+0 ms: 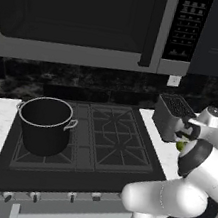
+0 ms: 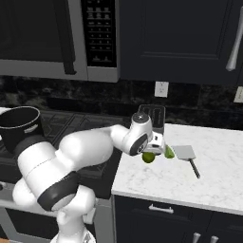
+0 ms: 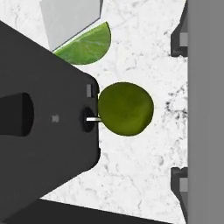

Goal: Put the lime and lemon wedge in the pot. Retrieve the spatula and lightly stir the vegetables in the pot.

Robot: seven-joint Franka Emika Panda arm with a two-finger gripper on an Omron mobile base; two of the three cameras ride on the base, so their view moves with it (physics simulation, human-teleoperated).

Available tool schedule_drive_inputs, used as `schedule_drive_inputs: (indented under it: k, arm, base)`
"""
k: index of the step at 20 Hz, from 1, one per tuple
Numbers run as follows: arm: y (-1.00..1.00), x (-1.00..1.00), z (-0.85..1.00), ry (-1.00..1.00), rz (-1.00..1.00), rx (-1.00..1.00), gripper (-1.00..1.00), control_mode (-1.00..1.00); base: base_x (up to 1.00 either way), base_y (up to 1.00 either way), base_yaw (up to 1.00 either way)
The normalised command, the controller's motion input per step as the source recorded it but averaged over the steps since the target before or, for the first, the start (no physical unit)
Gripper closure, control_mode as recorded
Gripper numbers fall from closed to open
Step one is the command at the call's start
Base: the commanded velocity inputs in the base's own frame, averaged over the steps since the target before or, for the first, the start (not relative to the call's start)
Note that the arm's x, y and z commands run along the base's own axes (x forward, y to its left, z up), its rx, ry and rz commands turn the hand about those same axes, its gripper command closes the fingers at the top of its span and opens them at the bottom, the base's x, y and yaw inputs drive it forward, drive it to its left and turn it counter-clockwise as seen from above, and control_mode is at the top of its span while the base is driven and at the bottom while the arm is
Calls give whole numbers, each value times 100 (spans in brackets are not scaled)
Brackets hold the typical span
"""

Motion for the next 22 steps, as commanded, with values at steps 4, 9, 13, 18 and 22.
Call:
schedule_drive_inputs:
  k: [4, 9, 13, 18, 22]
  arm:
    - [-7, 36, -49, 9, 0, 0, -100, -100]
    - [0, 30, -42, 7, 0, 0, -100, -100]
    - [-8, 9, -32, 1, 0, 0, -100, -100]
    - [-11, 11, -23, 0, 0, 0, -100, -100]
    - [-2, 9, -13, 0, 0, 0, 100, -100]
  base:
    - [0, 0, 0]
    - [0, 0, 0]
    - [0, 0, 0]
    - [0, 0, 0]
    - [0, 0, 0]
